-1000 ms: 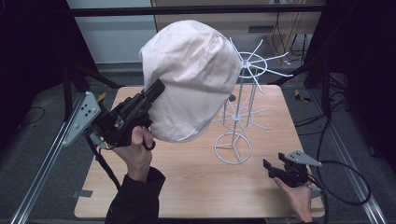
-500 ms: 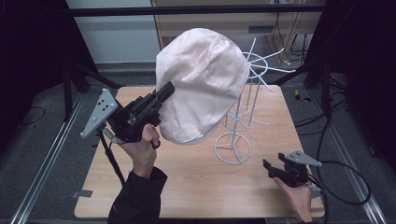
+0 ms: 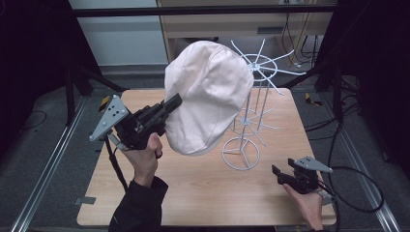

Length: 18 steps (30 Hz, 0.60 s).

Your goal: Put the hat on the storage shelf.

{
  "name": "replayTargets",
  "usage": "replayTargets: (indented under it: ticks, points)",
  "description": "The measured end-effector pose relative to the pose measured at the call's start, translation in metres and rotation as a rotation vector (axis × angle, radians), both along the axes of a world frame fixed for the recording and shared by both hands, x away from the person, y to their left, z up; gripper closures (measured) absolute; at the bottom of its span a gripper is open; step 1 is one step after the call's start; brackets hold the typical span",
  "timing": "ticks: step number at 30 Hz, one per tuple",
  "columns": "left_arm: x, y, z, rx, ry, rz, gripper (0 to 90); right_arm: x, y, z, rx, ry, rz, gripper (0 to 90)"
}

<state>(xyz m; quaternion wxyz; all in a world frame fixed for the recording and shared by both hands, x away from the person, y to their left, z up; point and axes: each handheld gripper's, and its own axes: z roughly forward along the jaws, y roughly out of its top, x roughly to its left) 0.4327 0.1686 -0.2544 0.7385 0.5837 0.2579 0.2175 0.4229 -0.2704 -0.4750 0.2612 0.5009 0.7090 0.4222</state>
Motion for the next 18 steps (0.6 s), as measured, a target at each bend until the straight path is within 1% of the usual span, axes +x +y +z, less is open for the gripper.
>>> replayTargets:
  ticks: [3,4,5,6,7,8,12,14,18]
  points:
    - [0.004,0.0,-0.007,0.021,0.019,-0.003,87.2,0.0,0.0,0.0,-0.001,0.002,-0.001,30.8]
    - [0.004,0.0,-0.007,0.021,0.019,-0.003,87.1,0.0,0.0,0.0,-0.002,0.002,0.001,30.8]
    - [0.008,0.0,-0.009,0.028,0.037,-0.008,87.1,0.0,0.0,-0.001,-0.004,0.0,0.002,30.8]
    - [0.008,0.0,-0.009,0.028,0.037,-0.008,87.0,0.0,0.0,-0.001,-0.005,0.001,0.003,30.7]
    - [0.011,0.0,-0.013,0.041,0.053,-0.009,86.9,0.0,0.001,-0.001,-0.005,0.003,0.002,30.6]
    - [0.013,0.0,-0.014,0.046,0.059,-0.006,86.9,0.0,0.001,-0.001,-0.004,0.004,0.002,30.5]
    - [0.016,-0.001,-0.018,0.057,0.07,-0.001,86.8,0.0,0.001,-0.001,0.001,0.011,-0.001,30.2]
    - [0.019,-0.002,-0.02,0.068,0.084,0.003,86.6,0.0,0.001,-0.001,-0.001,0.009,0.0,29.8]
    - [0.022,-0.003,-0.022,0.078,0.09,0.004,86.5,0.0,0.0,-0.001,0.0,0.008,0.001,29.6]
